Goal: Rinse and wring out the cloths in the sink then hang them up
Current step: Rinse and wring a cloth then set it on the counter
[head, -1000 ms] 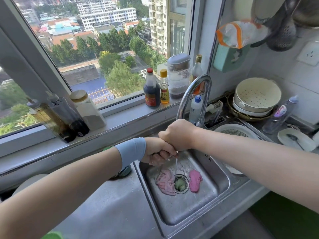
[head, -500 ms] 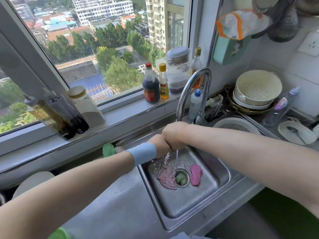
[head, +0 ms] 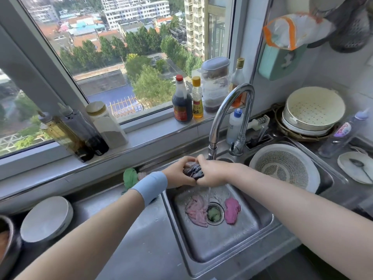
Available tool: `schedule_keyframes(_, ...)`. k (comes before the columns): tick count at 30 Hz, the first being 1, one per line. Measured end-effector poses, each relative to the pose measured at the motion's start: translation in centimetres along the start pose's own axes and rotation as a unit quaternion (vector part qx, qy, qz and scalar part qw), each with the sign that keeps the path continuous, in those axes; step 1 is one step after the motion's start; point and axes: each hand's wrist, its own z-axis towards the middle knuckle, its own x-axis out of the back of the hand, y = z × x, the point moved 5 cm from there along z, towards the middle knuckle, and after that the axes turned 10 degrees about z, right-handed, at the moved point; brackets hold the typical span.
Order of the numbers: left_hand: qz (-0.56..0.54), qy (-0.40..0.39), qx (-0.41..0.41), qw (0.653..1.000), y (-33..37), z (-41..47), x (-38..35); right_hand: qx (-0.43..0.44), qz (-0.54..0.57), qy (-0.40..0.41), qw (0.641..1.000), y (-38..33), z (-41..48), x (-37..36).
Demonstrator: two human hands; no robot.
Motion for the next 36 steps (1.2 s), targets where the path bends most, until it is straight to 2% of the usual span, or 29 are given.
schedule_keyframes(3,-0.214,-0.012,-0.026,0.976,-0.8,-1.3,1.0,0.004,0.151,0.014,0.988,1.1,-0.3,-0.3)
schedule_keyframes(5,-0.277,0.004,-0.036,0.96,-1.4,-2.0,0.8,0.013,0.226,0.046,0.973,1.3,-0.4,-0.6)
schedule_keyframes(8,-0.273,0.063,-0.015,0.96,-2.6,-2.5,0.3,0.012,0.378,0.107,0.92,0.7,-0.4,-0.3)
schedule_keyframes(10,-0.246,0.095,0.009,0.965,-3.4,-2.7,0.1,-0.007,0.479,0.101,0.872,-0.2,-0.2,-0.2)
schedule_keyframes(13,-0.221,0.111,0.033,0.969,-4.2,-3.3,0.1,-0.019,0.535,0.07,0.842,-1.7,0.3,-0.4)
schedule_keyframes(18,-0.19,0.162,-0.021,0.968,-3.9,-4.2,2.3,-0.003,0.471,0.08,0.879,-3.7,1.6,0.2)
schedule_keyframes(20,-0.17,0.168,-0.03,0.971,-3.8,-4.6,3.2,0.012,0.492,0.074,0.867,-4.7,2.0,0.6)
schedule_keyframes(22,-0.1,0.196,-0.006,0.975,-4.3,-5.0,4.2,0.01,0.509,0.07,0.858,-5.8,2.1,0.8)
schedule_keyframes(25,0.053,0.179,0.077,0.979,-5.7,-5.4,5.4,0.037,0.35,0.134,0.926,-6.9,2.3,2.5)
schedule_keyframes(26,0.084,0.163,0.095,0.978,-6.0,-5.6,5.6,0.049,0.316,0.146,0.936,-7.2,2.3,3.0)
schedule_keyframes(28,0.051,0.157,0.069,0.984,-6.0,-5.7,5.8,0.058,0.322,0.135,0.935,-7.8,2.2,3.4)
schedule_keyframes(30,-0.071,0.171,-0.006,0.983,-5.2,-5.7,6.2,0.06,0.355,0.116,0.926,-8.3,2.2,3.3)
schedule_keyframes(32,-0.142,0.188,-0.042,0.971,-4.5,-5.7,6.7,0.054,0.438,0.107,0.891,-8.4,2.7,3.2)
schedule_keyframes(33,-0.145,0.202,-0.038,0.968,-4.4,-5.6,7.1,0.046,0.497,0.102,0.861,-8.4,2.9,3.1)
schedule_keyframes(36,-0.167,0.19,-0.02,0.967,-4.2,-5.3,7.8,0.056,0.668,0.076,0.738,-8.5,3.2,3.5)
